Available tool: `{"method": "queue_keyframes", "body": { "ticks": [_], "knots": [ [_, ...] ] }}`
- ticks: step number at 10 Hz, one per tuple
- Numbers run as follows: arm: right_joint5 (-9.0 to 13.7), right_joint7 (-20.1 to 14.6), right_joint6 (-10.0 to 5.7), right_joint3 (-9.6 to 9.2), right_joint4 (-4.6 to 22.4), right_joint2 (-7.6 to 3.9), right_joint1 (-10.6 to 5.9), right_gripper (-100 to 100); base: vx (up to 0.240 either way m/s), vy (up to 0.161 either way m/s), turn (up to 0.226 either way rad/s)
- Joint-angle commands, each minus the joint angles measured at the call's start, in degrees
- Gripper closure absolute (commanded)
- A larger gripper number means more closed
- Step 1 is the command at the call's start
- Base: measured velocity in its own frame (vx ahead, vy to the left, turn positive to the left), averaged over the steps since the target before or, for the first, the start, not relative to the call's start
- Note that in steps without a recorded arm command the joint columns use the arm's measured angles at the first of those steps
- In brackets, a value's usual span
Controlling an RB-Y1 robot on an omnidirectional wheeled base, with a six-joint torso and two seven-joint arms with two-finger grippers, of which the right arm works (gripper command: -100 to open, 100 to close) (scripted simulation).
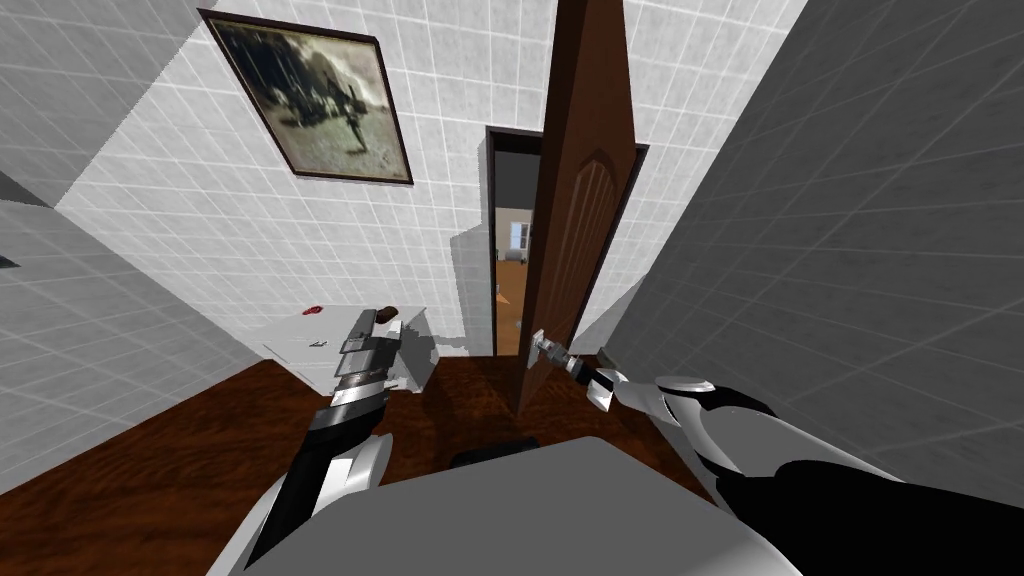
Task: Pull the door open
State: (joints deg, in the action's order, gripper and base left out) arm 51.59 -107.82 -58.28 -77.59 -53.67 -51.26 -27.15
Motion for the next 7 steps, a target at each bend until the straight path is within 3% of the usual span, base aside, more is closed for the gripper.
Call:
{"method": "queue_keyframes", "body": {
  "ticks": [1, 7],
  "knots": [
    [-0.22, -0.65, -1.15, -0.8, 0.49, -0.28, -0.19, 100, -0.152, -0.154, 0.138],
    [-1.14, -3.46, -5.69, -4.17, 3.0, -1.11, -1.15, 100, -0.162, -0.177, 0.141]
  ]
}}
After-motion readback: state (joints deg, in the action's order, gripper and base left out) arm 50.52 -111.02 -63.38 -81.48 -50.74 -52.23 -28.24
